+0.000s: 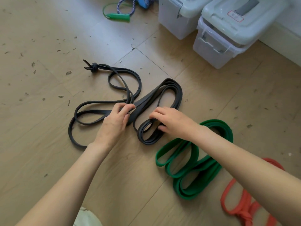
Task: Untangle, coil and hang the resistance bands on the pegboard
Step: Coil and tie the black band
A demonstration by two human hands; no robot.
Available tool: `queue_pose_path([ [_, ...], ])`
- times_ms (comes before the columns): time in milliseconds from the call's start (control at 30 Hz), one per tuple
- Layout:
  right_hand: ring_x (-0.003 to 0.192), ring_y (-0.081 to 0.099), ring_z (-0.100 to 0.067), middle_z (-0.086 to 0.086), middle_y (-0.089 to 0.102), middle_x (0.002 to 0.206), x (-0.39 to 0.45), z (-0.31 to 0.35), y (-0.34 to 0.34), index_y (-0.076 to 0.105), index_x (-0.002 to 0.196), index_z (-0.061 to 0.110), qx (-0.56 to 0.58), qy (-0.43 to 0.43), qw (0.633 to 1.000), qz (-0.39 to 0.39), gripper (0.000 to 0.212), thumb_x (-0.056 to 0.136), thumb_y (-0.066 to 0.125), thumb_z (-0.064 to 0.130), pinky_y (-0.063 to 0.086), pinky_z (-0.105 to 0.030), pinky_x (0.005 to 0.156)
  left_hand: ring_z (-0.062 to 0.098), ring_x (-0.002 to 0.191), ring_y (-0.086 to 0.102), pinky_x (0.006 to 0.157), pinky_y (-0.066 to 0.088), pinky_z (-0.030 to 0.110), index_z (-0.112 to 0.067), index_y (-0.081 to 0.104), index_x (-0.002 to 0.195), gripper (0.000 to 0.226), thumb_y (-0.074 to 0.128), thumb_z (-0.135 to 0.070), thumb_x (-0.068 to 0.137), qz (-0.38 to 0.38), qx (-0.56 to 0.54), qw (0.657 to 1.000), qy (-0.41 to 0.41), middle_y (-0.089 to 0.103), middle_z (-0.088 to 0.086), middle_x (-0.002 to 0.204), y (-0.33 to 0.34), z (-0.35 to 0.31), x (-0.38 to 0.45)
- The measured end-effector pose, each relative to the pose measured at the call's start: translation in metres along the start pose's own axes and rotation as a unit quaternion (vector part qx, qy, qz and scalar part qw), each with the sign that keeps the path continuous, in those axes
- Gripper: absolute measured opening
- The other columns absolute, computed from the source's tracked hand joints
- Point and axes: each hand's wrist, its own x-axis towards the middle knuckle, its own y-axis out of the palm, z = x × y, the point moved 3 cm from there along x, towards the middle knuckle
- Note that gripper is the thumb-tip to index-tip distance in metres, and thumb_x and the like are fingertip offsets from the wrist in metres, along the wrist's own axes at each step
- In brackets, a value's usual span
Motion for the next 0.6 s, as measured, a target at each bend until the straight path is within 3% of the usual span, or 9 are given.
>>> queue_pose_path([
  [67, 0.097, 0.053, -0.031, -0.010, 0.052, 0.113, 0.001, -0.001, -0.002, 0.051, 0.119, 0.009, 0.009, 0.032, 0.999, -0.023, 0.030, 0.090, 0.048, 0.006, 0.043, -0.043, 0.081, 0.025, 0.091, 0.061, 0.083, 0.045, 0.032, -0.018, 0.058, 0.118, 0.028, 0.048, -0.010, 0.093, 0.003, -0.015, 1.000, -0.018, 0.055, 0.003, 0.116, 0.003, 0.003, -0.001],
  [167, 0.092, 0.056, -0.030, -0.010, 0.057, 0.106, 0.000, -0.001, -0.008, 0.059, 0.110, 0.006, 0.062, 0.040, 0.996, -0.040, 0.023, 0.089, 0.048, 0.003, 0.045, -0.044, 0.078, 0.028, 0.092, 0.059, 0.083, 0.046, 0.033, -0.018, 0.056, 0.116, 0.025, 0.047, -0.011, 0.093, -0.008, -0.023, 0.999, -0.047, 0.051, 0.003, 0.121, 0.004, 0.004, -0.002],
  [333, 0.100, 0.052, -0.021, -0.005, 0.061, 0.106, -0.004, -0.007, -0.006, 0.065, 0.107, 0.009, 0.079, 0.008, 0.997, -0.018, 0.024, 0.089, 0.051, 0.004, 0.040, -0.029, 0.085, 0.029, 0.087, 0.058, 0.078, 0.043, 0.031, -0.018, 0.056, 0.100, 0.012, 0.046, -0.018, 0.095, 0.021, 0.007, 0.999, -0.050, 0.041, 0.003, 0.130, 0.007, 0.005, -0.005],
  [433, 0.104, 0.047, -0.020, -0.003, 0.061, 0.109, -0.002, -0.005, 0.000, 0.064, 0.108, 0.012, 0.064, 0.015, 0.998, -0.010, 0.024, 0.091, 0.050, 0.007, 0.041, -0.032, 0.087, 0.025, 0.107, 0.057, 0.089, 0.042, 0.031, -0.019, 0.063, 0.105, 0.016, 0.054, -0.021, 0.092, 0.059, -0.004, 0.998, -0.015, 0.035, 0.008, 0.141, 0.008, 0.008, -0.009],
  [500, 0.104, 0.045, -0.020, -0.003, 0.061, 0.107, 0.002, -0.003, 0.000, 0.064, 0.107, 0.012, 0.045, 0.012, 0.999, -0.018, 0.022, 0.091, 0.050, 0.007, 0.041, -0.033, 0.086, 0.027, 0.129, 0.042, 0.103, 0.034, 0.032, -0.021, 0.066, 0.111, 0.025, 0.061, -0.022, 0.087, 0.121, 0.011, 0.992, 0.024, 0.023, 0.011, 0.151, 0.012, 0.013, -0.015],
  [600, 0.100, 0.048, -0.019, -0.003, 0.063, 0.102, 0.005, -0.005, -0.006, 0.067, 0.103, 0.011, 0.085, 0.027, 0.995, -0.039, 0.019, 0.088, 0.056, 0.006, 0.041, -0.030, 0.083, 0.028, 0.141, 0.022, 0.113, 0.027, 0.034, -0.025, 0.065, 0.112, 0.032, 0.066, -0.024, 0.080, 0.179, 0.056, 0.981, 0.053, 0.011, 0.012, 0.155, 0.020, 0.013, -0.021],
])
